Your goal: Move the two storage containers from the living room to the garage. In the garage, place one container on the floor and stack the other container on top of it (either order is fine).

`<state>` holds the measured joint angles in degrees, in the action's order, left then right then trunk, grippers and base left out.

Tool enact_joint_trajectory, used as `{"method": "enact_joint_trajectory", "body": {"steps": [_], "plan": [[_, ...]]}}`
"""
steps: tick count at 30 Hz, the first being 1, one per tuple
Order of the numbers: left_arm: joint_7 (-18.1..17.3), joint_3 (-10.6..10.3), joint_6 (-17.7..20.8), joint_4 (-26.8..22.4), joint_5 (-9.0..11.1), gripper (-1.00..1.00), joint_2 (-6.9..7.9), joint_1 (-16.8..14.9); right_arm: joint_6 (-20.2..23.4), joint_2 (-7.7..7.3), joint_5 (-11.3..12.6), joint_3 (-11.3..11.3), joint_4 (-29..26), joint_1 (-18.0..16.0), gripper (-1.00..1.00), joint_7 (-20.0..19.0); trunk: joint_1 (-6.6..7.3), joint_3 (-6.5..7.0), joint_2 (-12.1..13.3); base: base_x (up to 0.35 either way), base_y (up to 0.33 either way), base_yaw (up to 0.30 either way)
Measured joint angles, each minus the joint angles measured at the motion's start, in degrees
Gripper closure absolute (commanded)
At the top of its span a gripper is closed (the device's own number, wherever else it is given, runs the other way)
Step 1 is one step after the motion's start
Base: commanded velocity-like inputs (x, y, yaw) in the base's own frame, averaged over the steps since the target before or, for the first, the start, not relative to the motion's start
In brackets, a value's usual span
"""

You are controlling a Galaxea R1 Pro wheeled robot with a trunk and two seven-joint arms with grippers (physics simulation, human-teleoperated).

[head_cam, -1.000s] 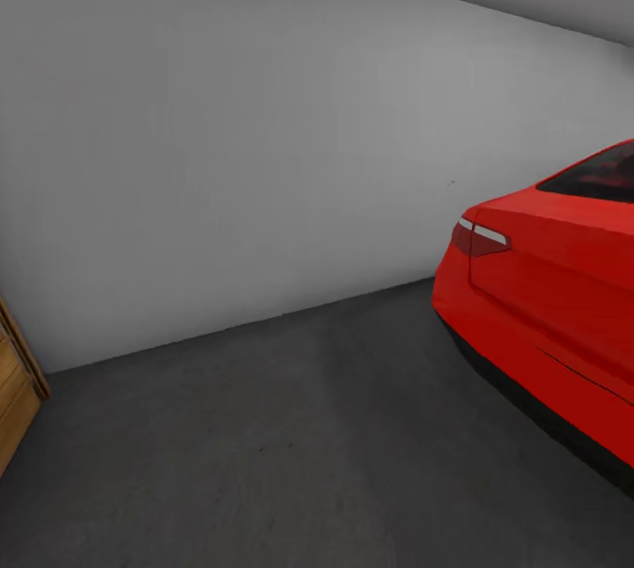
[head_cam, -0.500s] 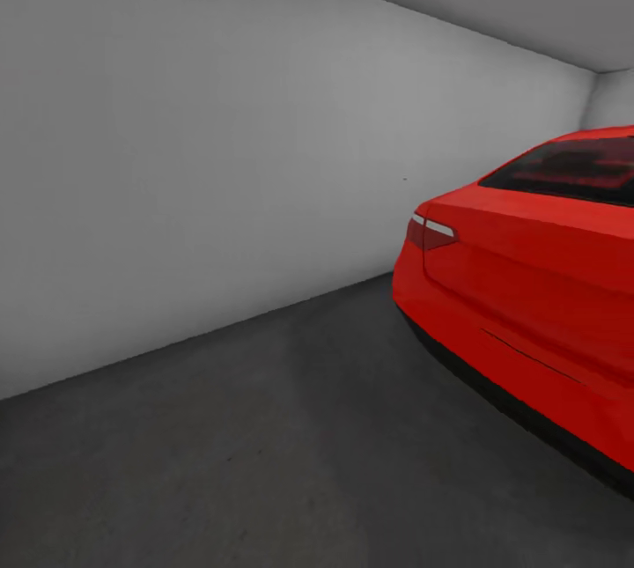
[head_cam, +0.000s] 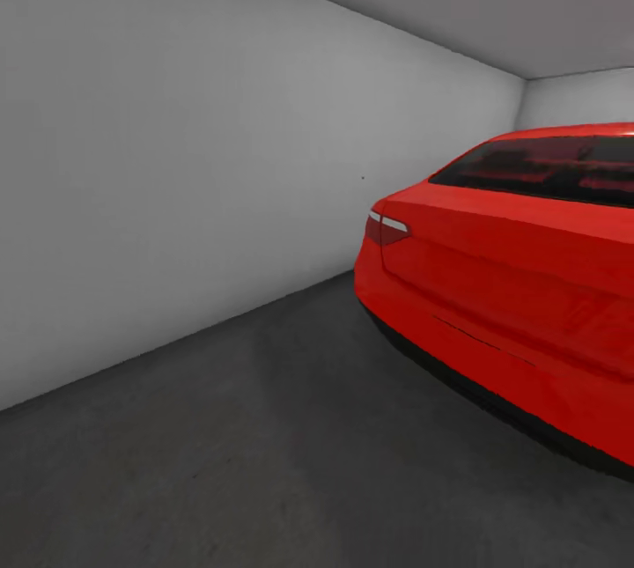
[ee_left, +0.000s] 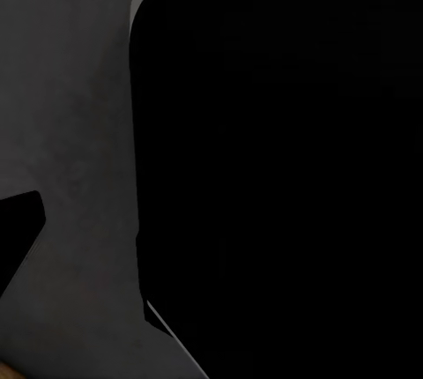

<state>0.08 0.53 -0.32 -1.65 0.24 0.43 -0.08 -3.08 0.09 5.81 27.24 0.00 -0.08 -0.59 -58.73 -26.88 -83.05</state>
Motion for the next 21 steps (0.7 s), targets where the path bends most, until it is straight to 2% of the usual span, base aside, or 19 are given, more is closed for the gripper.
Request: {"method": "enact_joint_trajectory", "body": {"steps": [21], "plan": [[0.0, 0.02, 0.0, 0.0, 0.0, -1.0, -0.03, 0.0, 0.0, 0.0, 0.0, -0.01, 0.0, 0.0, -1.0, -0.04, 0.0, 0.0, 0.0, 0.0, 0.0, -0.293]]}}
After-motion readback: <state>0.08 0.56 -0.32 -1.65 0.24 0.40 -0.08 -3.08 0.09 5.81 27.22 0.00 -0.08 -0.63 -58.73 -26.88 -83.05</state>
